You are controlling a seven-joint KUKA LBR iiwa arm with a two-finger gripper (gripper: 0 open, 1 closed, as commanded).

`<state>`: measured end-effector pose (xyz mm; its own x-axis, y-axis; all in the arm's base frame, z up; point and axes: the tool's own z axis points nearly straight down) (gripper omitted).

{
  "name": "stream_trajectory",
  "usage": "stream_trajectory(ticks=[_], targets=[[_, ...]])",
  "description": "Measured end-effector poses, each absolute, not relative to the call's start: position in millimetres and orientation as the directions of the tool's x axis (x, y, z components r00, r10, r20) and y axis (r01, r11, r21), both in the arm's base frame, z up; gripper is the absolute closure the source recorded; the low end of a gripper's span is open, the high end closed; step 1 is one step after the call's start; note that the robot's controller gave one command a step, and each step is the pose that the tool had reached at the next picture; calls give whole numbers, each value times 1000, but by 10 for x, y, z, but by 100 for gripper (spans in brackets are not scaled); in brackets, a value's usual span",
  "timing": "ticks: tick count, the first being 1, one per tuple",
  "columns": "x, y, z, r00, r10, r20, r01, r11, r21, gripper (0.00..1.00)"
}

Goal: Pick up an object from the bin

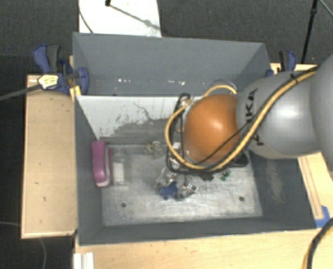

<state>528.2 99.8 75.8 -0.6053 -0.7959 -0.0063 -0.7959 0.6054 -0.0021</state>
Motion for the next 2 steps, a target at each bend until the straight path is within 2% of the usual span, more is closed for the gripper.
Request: stream_trajectory(ticks=[1,2], targets=[[5293,1003,974,-609,-793,-6,-793,609,-3,100],[5316,1008,1738,-614,-789,-9,-789,614,-6,100]])
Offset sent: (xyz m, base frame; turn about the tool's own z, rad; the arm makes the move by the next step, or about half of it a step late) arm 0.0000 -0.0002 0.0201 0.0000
